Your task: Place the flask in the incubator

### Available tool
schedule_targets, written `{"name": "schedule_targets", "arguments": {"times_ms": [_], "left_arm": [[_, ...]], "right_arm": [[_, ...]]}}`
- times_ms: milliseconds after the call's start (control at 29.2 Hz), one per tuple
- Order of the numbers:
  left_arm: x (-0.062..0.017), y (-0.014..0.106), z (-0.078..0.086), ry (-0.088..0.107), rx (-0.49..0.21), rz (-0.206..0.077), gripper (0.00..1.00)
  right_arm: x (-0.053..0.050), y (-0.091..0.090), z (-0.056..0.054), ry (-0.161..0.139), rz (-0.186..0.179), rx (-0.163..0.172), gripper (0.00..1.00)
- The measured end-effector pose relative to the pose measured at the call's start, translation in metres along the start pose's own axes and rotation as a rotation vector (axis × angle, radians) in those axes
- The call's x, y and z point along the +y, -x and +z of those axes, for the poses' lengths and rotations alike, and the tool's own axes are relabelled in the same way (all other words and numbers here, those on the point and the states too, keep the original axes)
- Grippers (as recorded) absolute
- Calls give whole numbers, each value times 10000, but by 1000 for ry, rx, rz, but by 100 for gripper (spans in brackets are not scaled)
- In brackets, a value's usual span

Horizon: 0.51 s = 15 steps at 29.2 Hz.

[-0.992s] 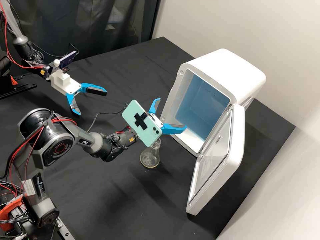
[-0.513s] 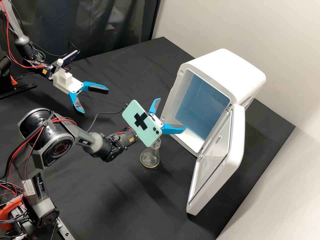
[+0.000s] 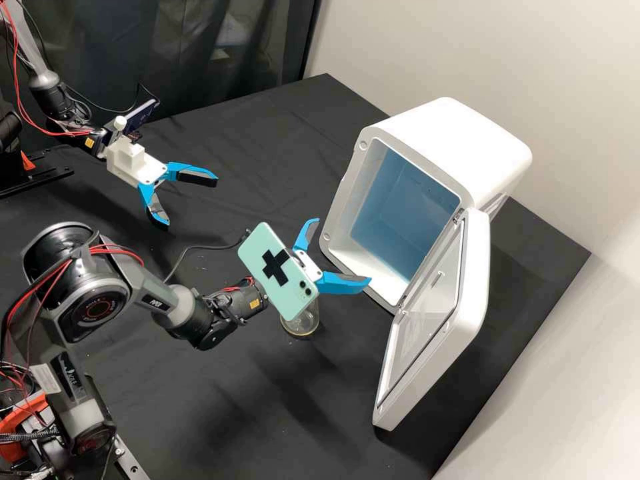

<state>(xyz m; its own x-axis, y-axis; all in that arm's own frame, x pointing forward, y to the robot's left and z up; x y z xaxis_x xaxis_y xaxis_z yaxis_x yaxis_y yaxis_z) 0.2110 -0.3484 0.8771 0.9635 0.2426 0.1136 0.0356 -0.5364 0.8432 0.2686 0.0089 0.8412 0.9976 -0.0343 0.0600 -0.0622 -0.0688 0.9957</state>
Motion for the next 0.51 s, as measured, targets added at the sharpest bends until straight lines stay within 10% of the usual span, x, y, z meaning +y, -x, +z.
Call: {"name": "schedule_targets", "arguments": {"times_ms": [513], "left_arm": [[-6,0,14,-4,-16,-6,100]], "right_arm": [[-137,314,222,15,-100,-66,100]]}}
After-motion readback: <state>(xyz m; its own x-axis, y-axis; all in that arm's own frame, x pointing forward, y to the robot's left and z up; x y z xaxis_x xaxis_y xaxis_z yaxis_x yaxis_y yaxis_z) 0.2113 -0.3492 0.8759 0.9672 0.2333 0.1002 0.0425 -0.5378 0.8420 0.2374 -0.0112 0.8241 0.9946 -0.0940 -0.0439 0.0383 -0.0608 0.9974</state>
